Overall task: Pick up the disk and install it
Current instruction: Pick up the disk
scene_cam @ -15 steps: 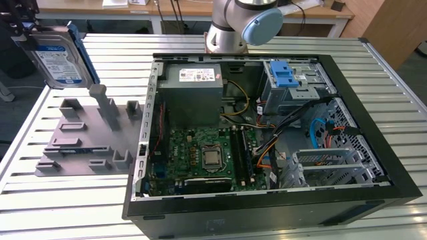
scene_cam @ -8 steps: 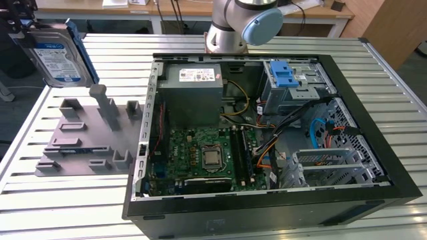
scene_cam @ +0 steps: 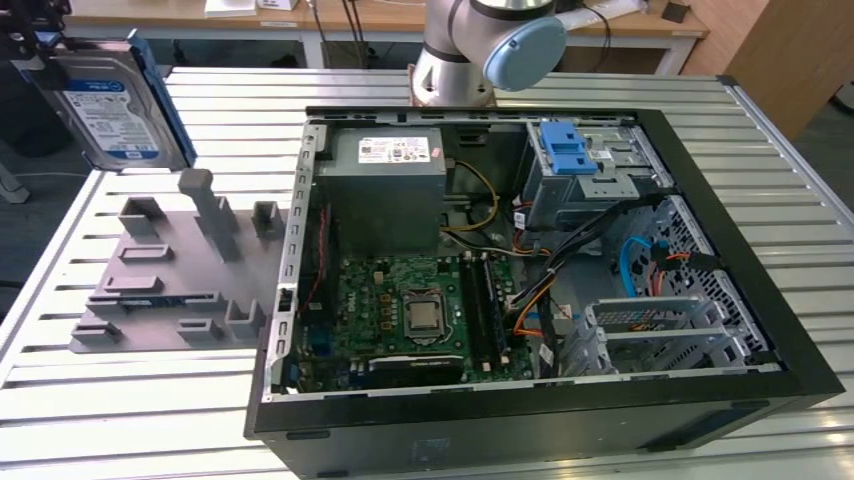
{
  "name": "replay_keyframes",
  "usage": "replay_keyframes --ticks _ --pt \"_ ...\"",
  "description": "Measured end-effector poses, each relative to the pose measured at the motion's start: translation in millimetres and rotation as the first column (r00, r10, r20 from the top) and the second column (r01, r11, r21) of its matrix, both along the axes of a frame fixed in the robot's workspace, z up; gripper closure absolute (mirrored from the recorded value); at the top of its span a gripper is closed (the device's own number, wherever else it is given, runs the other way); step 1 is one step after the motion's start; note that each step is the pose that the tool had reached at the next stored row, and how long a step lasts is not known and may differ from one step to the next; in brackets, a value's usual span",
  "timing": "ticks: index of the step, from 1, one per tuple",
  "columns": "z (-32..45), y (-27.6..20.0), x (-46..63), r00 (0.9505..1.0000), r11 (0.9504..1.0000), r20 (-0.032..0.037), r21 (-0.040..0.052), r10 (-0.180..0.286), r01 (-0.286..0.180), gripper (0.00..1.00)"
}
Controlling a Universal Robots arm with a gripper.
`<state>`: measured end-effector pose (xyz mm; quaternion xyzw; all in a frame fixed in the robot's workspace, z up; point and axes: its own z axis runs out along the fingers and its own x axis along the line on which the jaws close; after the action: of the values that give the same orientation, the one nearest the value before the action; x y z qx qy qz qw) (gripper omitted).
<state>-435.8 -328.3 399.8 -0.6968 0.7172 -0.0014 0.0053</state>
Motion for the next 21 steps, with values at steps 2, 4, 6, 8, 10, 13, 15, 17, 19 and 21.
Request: replay_keyframes --ticks 2,4,6,8,10,13,15,17,19,21 --pt "1.6 0.0 0.0 1.0 1.0 0.0 0.0001 0.0 0.0 0.64" --pt "3.6 0.0 0.0 1.0 1.0 -0.0001 0.0001 0.0 0.0 0.64" --pt "5.0 0.0 0.0 1.0 1.0 0.0 0.0002 0.0 0.0 0.64" --pt "6.3 0.0 0.0 1.0 1.0 0.0 0.0002 0.0 0.0 0.64" --pt "8.1 0.0 0.0 1.0 1.0 -0.0002 0.0002 0.0 0.0 0.64" --pt "11.0 0.0 0.0 1.0 1.0 0.0 0.0003 0.0 0.0 0.64" --pt "13.2 0.0 0.0 1.0 1.0 -0.0001 0.0002 0.0 0.0 0.64" --pt "15.4 0.0 0.0 1.0 1.0 -0.0001 0.0002 0.0 0.0 0.64" --pt "17.6 0.0 0.0 1.0 1.0 -0.0001 0.0002 0.0 0.0 0.64" --pt "19.5 0.0 0.0 1.0 1.0 0.0 0.0004 0.0 0.0 0.64"
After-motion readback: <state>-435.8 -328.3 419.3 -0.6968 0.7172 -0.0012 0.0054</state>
